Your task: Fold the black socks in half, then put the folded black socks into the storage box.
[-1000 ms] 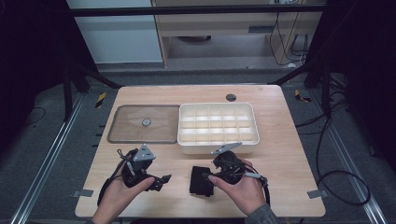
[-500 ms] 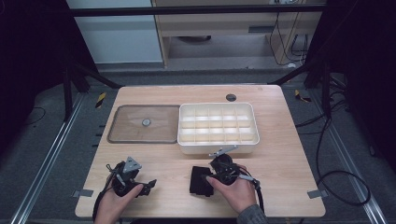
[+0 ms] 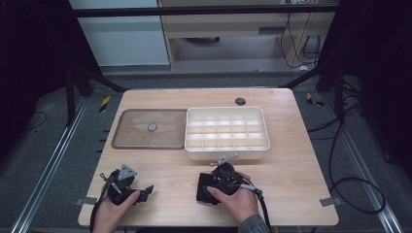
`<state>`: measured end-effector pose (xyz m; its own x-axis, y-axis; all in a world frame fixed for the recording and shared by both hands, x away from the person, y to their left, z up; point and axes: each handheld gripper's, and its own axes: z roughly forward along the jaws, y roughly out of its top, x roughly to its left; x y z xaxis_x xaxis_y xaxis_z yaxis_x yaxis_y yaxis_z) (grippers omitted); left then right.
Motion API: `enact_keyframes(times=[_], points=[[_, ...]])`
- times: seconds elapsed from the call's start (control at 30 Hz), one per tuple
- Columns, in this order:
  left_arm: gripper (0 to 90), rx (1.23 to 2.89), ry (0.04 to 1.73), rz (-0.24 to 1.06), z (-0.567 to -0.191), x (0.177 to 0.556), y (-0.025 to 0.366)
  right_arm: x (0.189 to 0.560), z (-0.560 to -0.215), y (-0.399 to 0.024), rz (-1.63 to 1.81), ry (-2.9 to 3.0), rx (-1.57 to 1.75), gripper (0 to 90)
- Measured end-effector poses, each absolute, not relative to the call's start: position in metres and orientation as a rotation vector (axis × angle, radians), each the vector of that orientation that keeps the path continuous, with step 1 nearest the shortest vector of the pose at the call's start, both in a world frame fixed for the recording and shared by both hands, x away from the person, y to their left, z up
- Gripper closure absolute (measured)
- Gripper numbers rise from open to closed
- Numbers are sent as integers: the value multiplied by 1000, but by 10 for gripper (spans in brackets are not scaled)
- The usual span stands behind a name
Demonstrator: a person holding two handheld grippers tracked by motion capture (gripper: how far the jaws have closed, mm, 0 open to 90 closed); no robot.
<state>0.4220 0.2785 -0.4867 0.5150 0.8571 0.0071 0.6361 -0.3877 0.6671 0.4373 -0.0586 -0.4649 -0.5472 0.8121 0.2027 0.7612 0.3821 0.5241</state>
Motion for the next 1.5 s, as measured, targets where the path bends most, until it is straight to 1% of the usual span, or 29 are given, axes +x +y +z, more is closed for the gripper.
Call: enact_keyframes(times=[0.3, 0.5, 0.6, 0.77, 0.97, 1.23, 1.5], points=[[107, 2173, 1209, 463, -490, 422, 279, 439, -473, -57, 859, 2550, 1462, 248], [108, 2165, 1215, 462, -491, 422, 279, 442, -479, -52, 858, 2572, 1485, 259], [109, 2163, 1214, 461, -491, 422, 280, 442, -480, -48, 850, 2590, 1475, 297], [110, 2170, 1212, 462, -490, 422, 282, 442, -478, -42, 871, 2625, 1444, 451], [111, 2169, 1216, 458, -490, 422, 282, 441, -476, -41, 886, 2647, 1422, 544], [110, 2173, 1219, 460, -491, 423, 284, 441, -474, -39, 888, 2670, 1366, 598], [105, 2176, 1230, 457, -492, 424, 286, 437, -469, -42, 897, 2647, 1332, 608]])
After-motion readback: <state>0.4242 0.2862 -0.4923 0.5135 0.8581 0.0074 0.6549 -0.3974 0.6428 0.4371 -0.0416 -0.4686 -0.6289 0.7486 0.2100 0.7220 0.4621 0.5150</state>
